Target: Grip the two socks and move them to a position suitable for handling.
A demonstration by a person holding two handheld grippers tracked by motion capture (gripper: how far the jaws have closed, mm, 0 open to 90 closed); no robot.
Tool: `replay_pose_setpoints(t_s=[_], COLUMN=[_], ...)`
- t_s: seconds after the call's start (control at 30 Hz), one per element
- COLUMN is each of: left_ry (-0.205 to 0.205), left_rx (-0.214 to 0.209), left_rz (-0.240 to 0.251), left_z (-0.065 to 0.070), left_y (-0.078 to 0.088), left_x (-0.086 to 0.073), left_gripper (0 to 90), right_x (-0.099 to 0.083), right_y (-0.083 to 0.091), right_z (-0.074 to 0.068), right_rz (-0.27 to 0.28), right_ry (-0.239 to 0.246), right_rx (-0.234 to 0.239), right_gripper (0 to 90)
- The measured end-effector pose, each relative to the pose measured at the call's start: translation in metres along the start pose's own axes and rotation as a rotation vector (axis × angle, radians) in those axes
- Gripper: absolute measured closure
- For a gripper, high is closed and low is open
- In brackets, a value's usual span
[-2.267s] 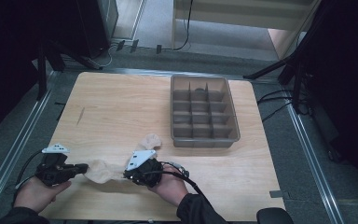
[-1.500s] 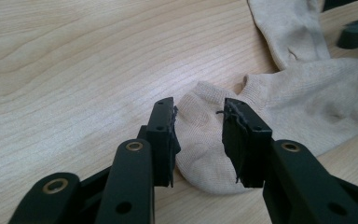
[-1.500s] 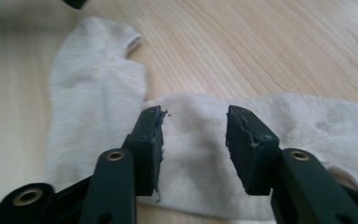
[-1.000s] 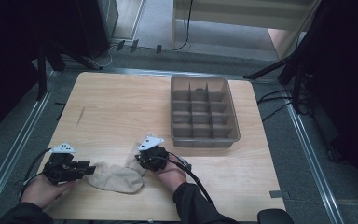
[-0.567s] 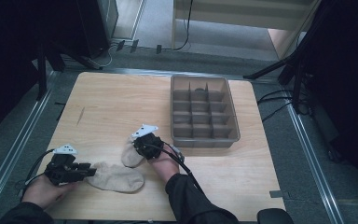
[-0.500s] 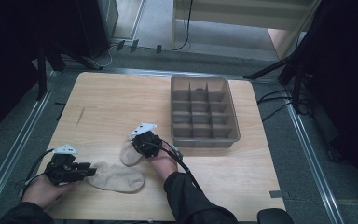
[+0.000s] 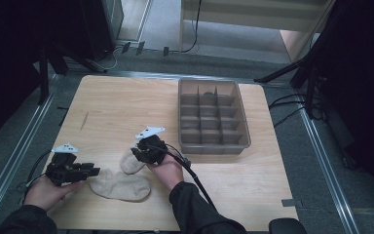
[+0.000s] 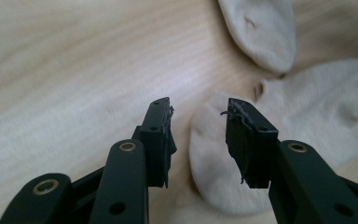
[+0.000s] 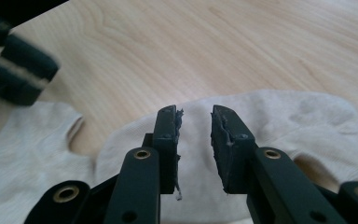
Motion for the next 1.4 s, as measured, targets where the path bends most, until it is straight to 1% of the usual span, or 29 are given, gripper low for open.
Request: replay_pose_setpoints(t_s=[0.13, 0.23, 0.3, 0.37, 0.47, 0.53, 0.57, 0.63, 0.73, 0.8, 0.9, 0.93, 1.07, 1.17, 1.23, 1.3, 1.4], left_ry=[-0.007, -0.021, -0.030, -0.036, -0.035, -0.031, -0.034, -0.038, -0.033, -0.039, -0.043, -0.042, -0.040, -0.036, -0.036, -0.034, -0.025], left_rx=[-0.011, -0.019, -0.027, -0.033, -0.030, -0.033, -0.032, -0.037, -0.043, -0.036, -0.027, -0.027, -0.025, -0.026, -0.027, -0.027, -0.029], left_rz=[0.031, 0.033, 0.026, 0.012, 0.001, 0.000, 0.002, 0.007, 0.016, 0.015, 0.013, 0.013, 0.007, 0.005, 0.003, 0.004, 0.009], left_z=[0.001, 0.002, 0.003, 0.001, -0.001, -0.002, -0.002, -0.002, -0.002, -0.003, -0.004, -0.004, -0.004, -0.003, -0.003, -0.004, -0.005], left_y=[-0.003, -0.008, -0.013, -0.018, -0.024, -0.025, -0.025, -0.024, -0.024, -0.024, -0.024, -0.024, -0.024, -0.024, -0.024, -0.023, -0.022], left_x=[0.018, 0.029, 0.036, 0.040, 0.044, 0.045, 0.046, 0.047, 0.048, 0.049, 0.049, 0.049, 0.047, 0.046, 0.045, 0.045, 0.044], left_gripper=[59.9, 59.8, 59.8, 59.8, 59.8, 59.6, 59.6, 59.5, 59.4, 59.3, 59.1, 59.1, 59.0, 58.9, 58.9, 58.9, 58.9], right_x=[-0.007, -0.011, -0.013, -0.015, -0.018, -0.019, -0.019, -0.021, -0.024, -0.026, -0.026, -0.026, -0.027, -0.026, -0.026, -0.024, -0.019], right_y=[0.003, 0.001, -0.002, -0.004, -0.010, -0.014, -0.016, -0.022, -0.028, -0.030, -0.031, -0.031, -0.031, -0.031, -0.031, -0.031, -0.031], right_z=[-0.013, -0.022, -0.026, -0.030, -0.037, -0.041, -0.042, -0.042, -0.040, -0.039, -0.039, -0.038, -0.036, -0.032, -0.030, -0.028, -0.027], right_rz=[-0.002, -0.005, -0.005, -0.007, -0.010, 0.000, 0.000, -0.002, -0.021, -0.032, -0.029, -0.030, -0.032, -0.030, -0.044, -0.064, -0.090], right_ry=[0.015, 0.022, 0.012, 0.007, 0.019, 0.027, 0.022, 0.013, 0.001, 0.006, 0.007, 0.016, 0.050, 0.078, 0.071, 0.056, 0.077], right_rx=[0.032, 0.037, 0.045, 0.050, 0.048, 0.053, 0.050, 0.049, 0.041, 0.034, 0.035, 0.031, -0.004, 0.003, -0.001, 0.005, -0.005], right_gripper=[70.1, 69.4, 69.1, 68.4, 67.3, 66.8, 66.6, 66.5, 66.4, 66.1, 66.4, 67.1, 77.7, 83.8, 87.7, 89.7, 90.0])
Point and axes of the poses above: each handheld gripper's, and its own axes: y roughly backward along the jaws, x roughly out of its top, z roughly to its right, the point moved 6 cm from there along -y, roughly forward along the jaws, and after that the axes turned 3 degrees about y, right-handed, at the moved point
